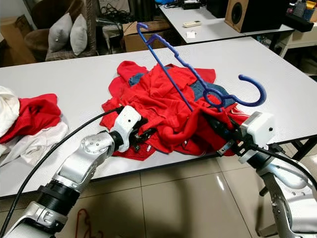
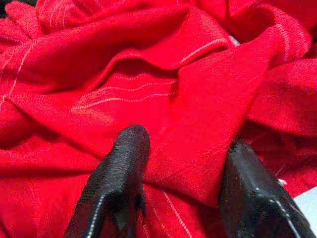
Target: Hang hanger
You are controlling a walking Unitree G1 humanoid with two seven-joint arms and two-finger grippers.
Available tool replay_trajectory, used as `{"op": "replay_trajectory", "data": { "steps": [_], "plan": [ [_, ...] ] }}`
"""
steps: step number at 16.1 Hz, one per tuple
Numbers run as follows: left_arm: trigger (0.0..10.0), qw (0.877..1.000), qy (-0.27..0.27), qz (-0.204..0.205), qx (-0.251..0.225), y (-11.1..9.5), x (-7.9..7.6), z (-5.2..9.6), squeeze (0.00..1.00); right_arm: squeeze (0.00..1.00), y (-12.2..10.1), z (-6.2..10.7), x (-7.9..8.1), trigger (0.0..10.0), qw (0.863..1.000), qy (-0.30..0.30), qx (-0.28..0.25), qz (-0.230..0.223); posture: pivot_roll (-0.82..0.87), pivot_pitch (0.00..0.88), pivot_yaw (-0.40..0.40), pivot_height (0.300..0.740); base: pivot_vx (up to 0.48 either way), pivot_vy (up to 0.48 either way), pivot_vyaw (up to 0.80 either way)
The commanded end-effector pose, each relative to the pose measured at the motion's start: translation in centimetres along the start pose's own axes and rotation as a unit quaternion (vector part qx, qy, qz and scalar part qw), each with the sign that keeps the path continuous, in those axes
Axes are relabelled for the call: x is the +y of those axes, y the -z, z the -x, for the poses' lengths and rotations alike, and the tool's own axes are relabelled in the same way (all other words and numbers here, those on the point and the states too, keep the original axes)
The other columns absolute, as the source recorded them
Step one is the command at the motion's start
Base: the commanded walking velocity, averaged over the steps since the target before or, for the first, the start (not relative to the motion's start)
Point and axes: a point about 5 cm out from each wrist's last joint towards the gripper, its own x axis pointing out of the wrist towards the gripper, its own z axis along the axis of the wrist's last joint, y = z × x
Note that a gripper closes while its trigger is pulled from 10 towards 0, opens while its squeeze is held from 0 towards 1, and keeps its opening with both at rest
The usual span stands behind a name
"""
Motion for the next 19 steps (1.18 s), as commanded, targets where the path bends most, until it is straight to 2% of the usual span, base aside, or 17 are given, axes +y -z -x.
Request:
{"op": "replay_trajectory", "data": {
  "steps": [1, 5, 6, 8, 9, 10, 13, 15, 16, 17, 18, 19],
  "plan": [
    [0.0, 1.0, -0.013, -0.004, -0.01, -0.6, 0.8, 0.2, 0.0, 0.0, -0.1, -0.3, 0.0, 0.0, 1.0, -0.013, 0.002, 0.003, -0.11, 0.0, 0.067, 0.74, 0.0, 0.0, 0.0],
    [0.0, 1.0, -0.013, 0.008, -0.018, -0.8, 1.6, 0.7, 0.0, 0.0, 0.0, -0.2, 0.0, 0.0, 1.0, -0.017, 0.003, 0.005, -0.1, 0.0, 0.073, 0.74, 0.0, 0.0, 0.0],
    [0.0, 0.999, -0.018, 0.027, -0.027, -0.9, 2.4, 1.2, 0.0, 0.0, 0.1, -0.1, 0.1, 0.0, 1.0, -0.023, 0.007, 0.007, -0.1, 0.0, 0.078, 0.74, 0.0, 0.0, 0.0],
    [0.0, 0.998, -0.026, 0.039, -0.037, -1.3, 3.4, 1.6, 0.0, 0.0, 0.2, 0.1, 0.2, 0.0, 0.999, -0.034, 0.017, 0.014, -0.1, 0.0, 0.082, 0.74, 0.0, 0.0, 0.0],
    [0.0, 0.997, -0.03, 0.045, -0.046, -1.8, 4.8, 2.1, 0.0, 0.0, 0.5, 0.4, 0.3, 0.0, 0.997, -0.054, 0.039, 0.027, -0.1, 0.0, 0.085, 0.74, 0.0, 0.0, 0.0],
    [0.0, 0.997, -0.03, 0.047, -0.049, -2.0, 5.2, 2.3, 0.0, 0.0, 0.6, 0.5, 0.3, 0.0, 0.997, -0.06, 0.047, 0.033, -0.1, 0.0, 0.088, 0.74, 0.0, 0.0, 0.0],
    [0.0, 0.997, -0.034, 0.046, -0.06, -3.4, 7.8, 3.2, 0.0, 0.0, 1.1, 1.2, 0.5, 0.0, 0.993, -0.074, 0.078, 0.049, -0.1, 0.0, 0.1, 0.74, 0.0, 0.0, 0.0],
    [0.0, 0.997, -0.032, 0.039, -0.056, -3.6, 8.3, 3.3, 0.0, 0.0, 1.0, 1.3, 0.3, 0.0, 0.994, -0.064, 0.073, 0.049, -0.1, 0.0, 0.105, 0.74, 0.0, 0.0, 0.0],
    [0.0, 0.998, -0.002, 0.032, -0.049, -3.5, 7.6, 3.2, 0.0, 0.0, 0.9, 1.3, 0.1, 0.0, 0.995, -0.051, 0.066, 0.05, -0.1, 0.0, 0.108, 0.74, 0.0, 0.0, 0.0],
    [1.6, 0.998, 0.033, 0.029, -0.045, -3.3, 6.5, 3.1, 0.0, 0.0, 0.8, 1.2, 0.0, 0.0, 0.996, -0.046, 0.064, 0.052, -0.1, 0.0, 0.11, 0.74, 0.0, 0.0, 0.0],
    [10.0, 0.998, 0.049, 0.024, -0.04, -3.1, 5.7, 2.9, 0.0, 0.0, 0.8, 1.2, 0.0, 0.0, 0.995, -0.046, 0.064, 0.053, -0.1, 0.0, 0.111, 0.74, 0.0, 0.0, 0.0],
    [10.0, 0.998, 0.051, 0.017, -0.041, -2.9, 5.2, 2.6, 0.05, 0.0, 0.9, 1.1, 0.1, 0.0, 0.996, -0.046, 0.064, 0.053, -0.1, 0.0, 0.112, 0.74, 0.0, 0.0, 0.0]
  ]
}}
